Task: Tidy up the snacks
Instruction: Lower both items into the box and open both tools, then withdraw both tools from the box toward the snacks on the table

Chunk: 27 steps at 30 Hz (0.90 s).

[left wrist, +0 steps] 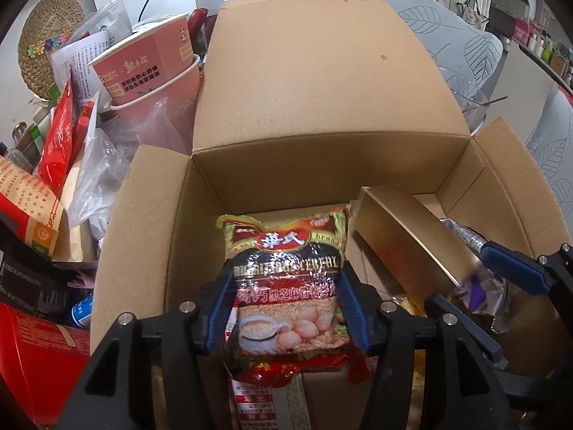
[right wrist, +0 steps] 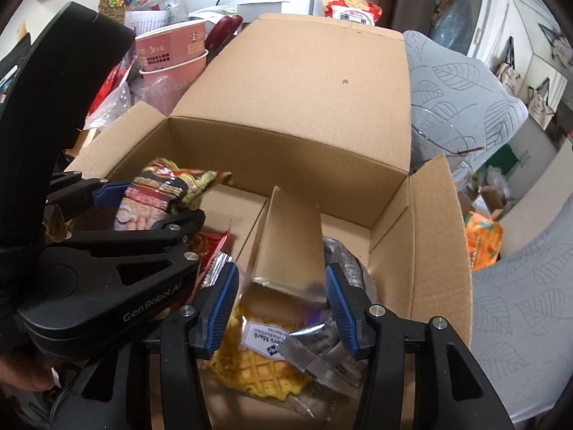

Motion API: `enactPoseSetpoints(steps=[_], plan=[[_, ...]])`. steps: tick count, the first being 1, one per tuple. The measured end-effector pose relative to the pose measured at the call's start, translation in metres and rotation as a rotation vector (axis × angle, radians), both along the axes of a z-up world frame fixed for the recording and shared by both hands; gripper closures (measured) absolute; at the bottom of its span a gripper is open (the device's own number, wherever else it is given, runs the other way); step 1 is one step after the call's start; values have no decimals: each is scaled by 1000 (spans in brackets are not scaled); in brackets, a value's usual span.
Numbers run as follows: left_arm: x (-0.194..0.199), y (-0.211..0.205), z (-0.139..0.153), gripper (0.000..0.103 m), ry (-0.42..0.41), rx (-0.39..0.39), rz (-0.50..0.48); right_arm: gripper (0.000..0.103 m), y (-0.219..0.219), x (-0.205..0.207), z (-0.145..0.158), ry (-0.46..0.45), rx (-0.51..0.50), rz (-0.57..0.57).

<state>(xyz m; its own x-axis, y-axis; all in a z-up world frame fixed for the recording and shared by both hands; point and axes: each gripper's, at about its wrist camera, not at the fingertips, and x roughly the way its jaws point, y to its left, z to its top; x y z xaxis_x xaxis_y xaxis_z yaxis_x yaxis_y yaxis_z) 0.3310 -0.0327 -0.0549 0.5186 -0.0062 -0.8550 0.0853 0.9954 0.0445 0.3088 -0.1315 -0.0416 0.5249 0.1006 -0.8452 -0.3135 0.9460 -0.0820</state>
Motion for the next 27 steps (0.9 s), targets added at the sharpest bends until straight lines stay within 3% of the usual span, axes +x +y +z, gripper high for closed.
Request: enactPoseSetpoints(steps=[6, 14, 27], plan=[[-13, 0, 20, 39, -92, 27, 28, 51, -4, -9, 12, -32, 8, 0], [-30, 6, 48, 39, -183, 32, 60, 51, -10, -22, 31, -76, 65, -1], [-61, 13, 97, 39, -238, -40, 52, 51, -19, -50, 87, -184, 78, -16]])
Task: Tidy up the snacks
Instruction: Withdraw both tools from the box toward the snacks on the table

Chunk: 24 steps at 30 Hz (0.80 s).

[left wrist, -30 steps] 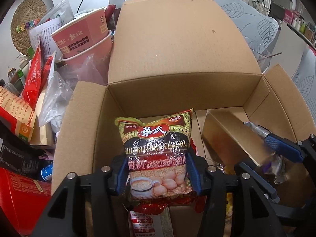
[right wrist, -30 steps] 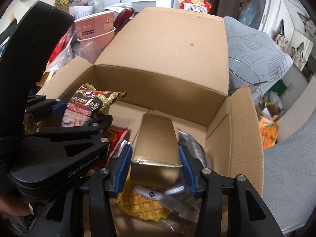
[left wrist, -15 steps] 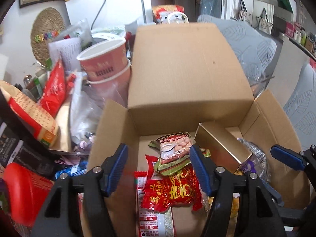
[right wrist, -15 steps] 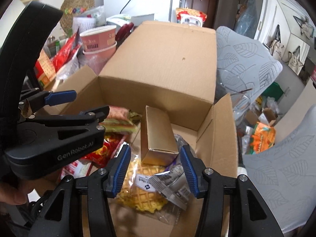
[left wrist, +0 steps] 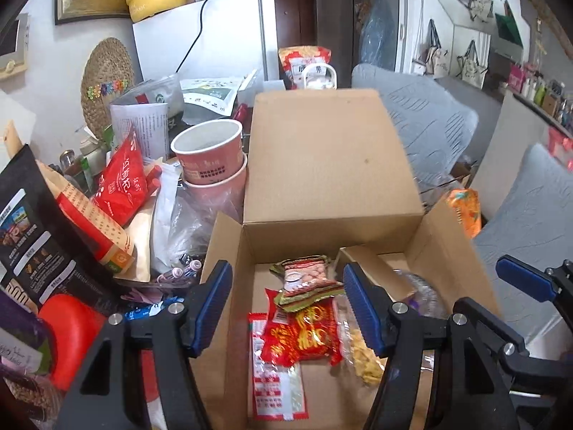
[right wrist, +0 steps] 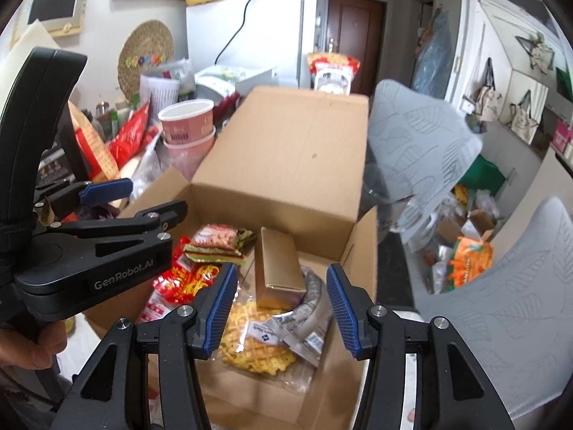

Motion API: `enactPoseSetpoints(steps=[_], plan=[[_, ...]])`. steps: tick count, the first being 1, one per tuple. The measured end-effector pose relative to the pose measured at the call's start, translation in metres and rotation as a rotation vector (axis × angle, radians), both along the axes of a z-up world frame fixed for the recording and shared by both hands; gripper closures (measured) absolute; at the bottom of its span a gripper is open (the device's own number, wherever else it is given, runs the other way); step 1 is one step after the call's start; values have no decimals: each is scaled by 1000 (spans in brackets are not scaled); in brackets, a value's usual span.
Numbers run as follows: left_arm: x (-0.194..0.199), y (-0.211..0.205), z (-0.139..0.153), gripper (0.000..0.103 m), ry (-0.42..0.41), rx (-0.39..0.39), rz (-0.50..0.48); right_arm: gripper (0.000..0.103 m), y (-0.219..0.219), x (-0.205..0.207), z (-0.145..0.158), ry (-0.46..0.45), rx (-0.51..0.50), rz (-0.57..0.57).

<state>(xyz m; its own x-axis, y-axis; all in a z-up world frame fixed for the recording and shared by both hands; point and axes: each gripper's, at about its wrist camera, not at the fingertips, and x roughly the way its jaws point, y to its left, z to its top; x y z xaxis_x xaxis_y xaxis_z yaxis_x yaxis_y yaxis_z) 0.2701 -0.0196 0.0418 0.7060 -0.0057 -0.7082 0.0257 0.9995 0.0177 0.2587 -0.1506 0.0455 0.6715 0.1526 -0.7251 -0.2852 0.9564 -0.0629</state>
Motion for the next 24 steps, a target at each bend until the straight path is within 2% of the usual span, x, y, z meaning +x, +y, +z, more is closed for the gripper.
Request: enactPoseSetpoints(steps=[12, 14, 24], plan=[[-64, 11, 67, 39, -107, -26, 7, 51, -8, -61, 68, -141, 38, 0], [-77, 11, 77, 39, -126, -25, 6, 49, -10, -73, 77, -162, 48, 0], [-139, 8, 101, 38, -204, 2, -22, 48, -19, -131, 105, -240, 70, -8]])
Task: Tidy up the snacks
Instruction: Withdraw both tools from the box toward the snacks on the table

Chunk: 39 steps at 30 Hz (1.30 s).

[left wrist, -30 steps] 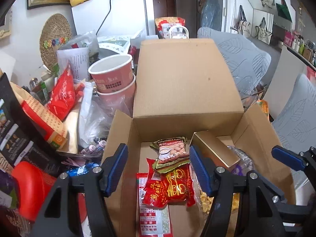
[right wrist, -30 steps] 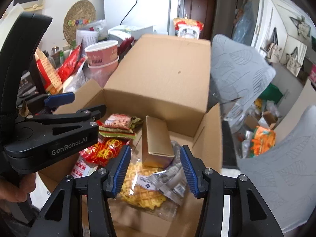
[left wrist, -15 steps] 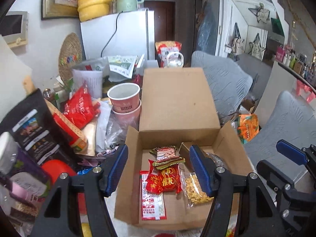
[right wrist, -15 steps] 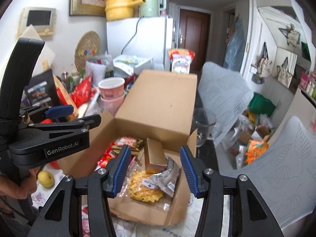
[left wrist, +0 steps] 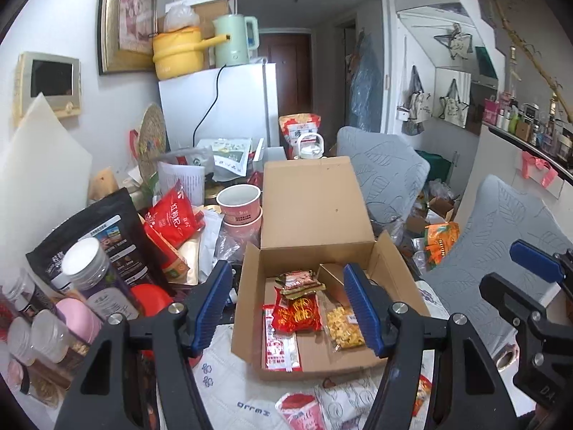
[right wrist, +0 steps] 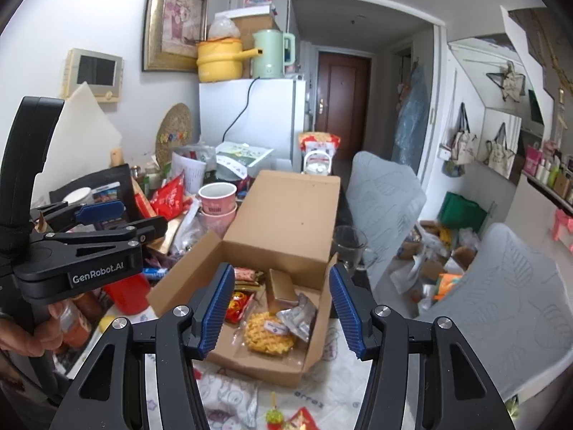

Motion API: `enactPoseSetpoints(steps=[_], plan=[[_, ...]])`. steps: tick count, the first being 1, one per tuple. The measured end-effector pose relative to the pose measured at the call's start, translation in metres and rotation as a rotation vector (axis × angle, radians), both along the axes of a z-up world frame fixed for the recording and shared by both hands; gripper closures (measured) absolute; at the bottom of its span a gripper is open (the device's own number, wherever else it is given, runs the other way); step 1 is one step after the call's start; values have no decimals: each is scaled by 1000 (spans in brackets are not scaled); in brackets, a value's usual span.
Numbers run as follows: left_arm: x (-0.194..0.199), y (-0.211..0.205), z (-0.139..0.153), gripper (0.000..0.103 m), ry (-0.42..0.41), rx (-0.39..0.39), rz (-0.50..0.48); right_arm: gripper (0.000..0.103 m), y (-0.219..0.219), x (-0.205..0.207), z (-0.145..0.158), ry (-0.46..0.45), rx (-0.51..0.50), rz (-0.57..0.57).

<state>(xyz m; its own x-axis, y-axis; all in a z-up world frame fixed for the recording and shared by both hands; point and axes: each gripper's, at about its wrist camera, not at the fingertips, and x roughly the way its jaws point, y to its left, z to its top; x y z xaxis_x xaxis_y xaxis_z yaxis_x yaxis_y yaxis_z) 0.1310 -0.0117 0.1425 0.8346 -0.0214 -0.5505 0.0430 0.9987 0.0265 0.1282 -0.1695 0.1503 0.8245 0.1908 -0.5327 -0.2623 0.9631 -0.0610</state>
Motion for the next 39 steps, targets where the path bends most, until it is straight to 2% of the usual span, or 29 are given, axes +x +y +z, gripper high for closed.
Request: enactPoseSetpoints(steps=[5, 11, 20, 29, 39], plan=[[-34, -6, 3, 38, -27, 14, -43, 44, -3, -29, 5, -26, 7, -13], [-72, -14, 3, 38, -46, 25, -93, 44, -8, -63, 6, -49, 5, -35], [-112, -27, -11, 38, -15, 20, -185, 42, -18, -107, -8, -48, 9, -71], [-144, -40, -32, 38, -1, 58, -221, 42, -28, -134, -35, -8, 26, -97], [-146, -47, -69, 38, 74, 38, -251, 42, -40, -143, -78, 75, 35, -103]])
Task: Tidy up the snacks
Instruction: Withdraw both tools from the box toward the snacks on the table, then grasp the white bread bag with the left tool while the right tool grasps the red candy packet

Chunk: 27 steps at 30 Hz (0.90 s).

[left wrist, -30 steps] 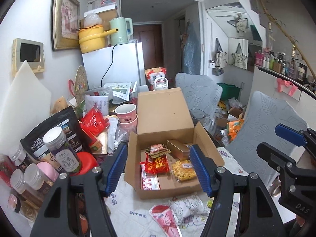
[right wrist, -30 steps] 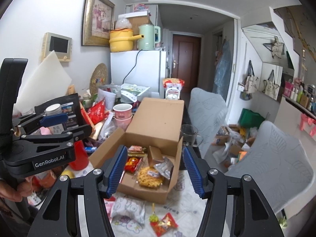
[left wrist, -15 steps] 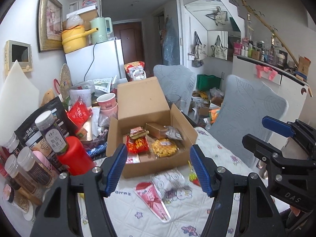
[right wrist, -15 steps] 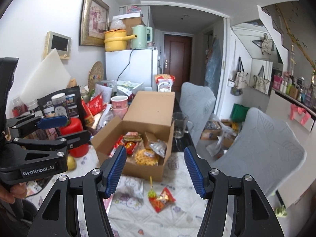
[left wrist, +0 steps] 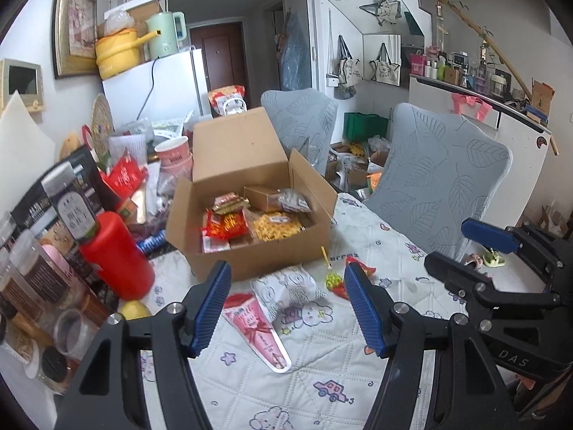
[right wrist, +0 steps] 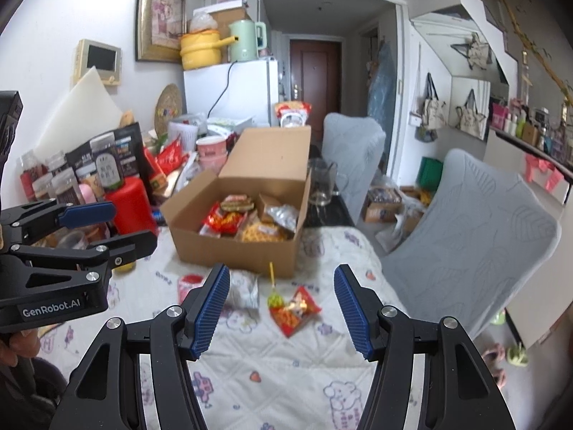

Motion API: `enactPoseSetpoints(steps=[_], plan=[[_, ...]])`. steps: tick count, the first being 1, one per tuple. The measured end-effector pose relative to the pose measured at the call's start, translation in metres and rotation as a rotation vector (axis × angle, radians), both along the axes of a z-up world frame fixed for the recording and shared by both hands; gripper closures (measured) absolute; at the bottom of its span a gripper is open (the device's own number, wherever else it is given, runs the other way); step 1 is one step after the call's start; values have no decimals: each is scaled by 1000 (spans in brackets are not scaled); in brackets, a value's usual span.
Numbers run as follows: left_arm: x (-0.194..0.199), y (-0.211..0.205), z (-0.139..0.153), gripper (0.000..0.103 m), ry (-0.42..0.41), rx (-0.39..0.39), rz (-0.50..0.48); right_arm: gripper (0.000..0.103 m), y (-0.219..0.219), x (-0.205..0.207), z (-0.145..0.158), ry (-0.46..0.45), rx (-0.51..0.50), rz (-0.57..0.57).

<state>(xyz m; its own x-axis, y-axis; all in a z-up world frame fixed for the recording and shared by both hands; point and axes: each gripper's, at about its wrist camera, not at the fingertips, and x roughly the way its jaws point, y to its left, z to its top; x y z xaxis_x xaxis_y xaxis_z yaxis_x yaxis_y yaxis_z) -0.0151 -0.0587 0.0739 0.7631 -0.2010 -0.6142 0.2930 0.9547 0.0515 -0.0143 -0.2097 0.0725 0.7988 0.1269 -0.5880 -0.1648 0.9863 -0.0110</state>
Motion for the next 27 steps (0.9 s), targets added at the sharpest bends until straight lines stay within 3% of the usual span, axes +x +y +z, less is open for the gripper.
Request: enactPoseSetpoints(steps=[12, 19, 27], plan=[[23, -10, -46, 38, 99, 26, -12, 42, -5, 18, -44, 99, -2, 27], [46, -11, -75, 38, 200, -10, -11, 42, -9, 39, -65, 161, 9, 30], [68, -7, -94, 38, 239, -61, 10, 42, -16, 69, -92, 238, 48, 16]])
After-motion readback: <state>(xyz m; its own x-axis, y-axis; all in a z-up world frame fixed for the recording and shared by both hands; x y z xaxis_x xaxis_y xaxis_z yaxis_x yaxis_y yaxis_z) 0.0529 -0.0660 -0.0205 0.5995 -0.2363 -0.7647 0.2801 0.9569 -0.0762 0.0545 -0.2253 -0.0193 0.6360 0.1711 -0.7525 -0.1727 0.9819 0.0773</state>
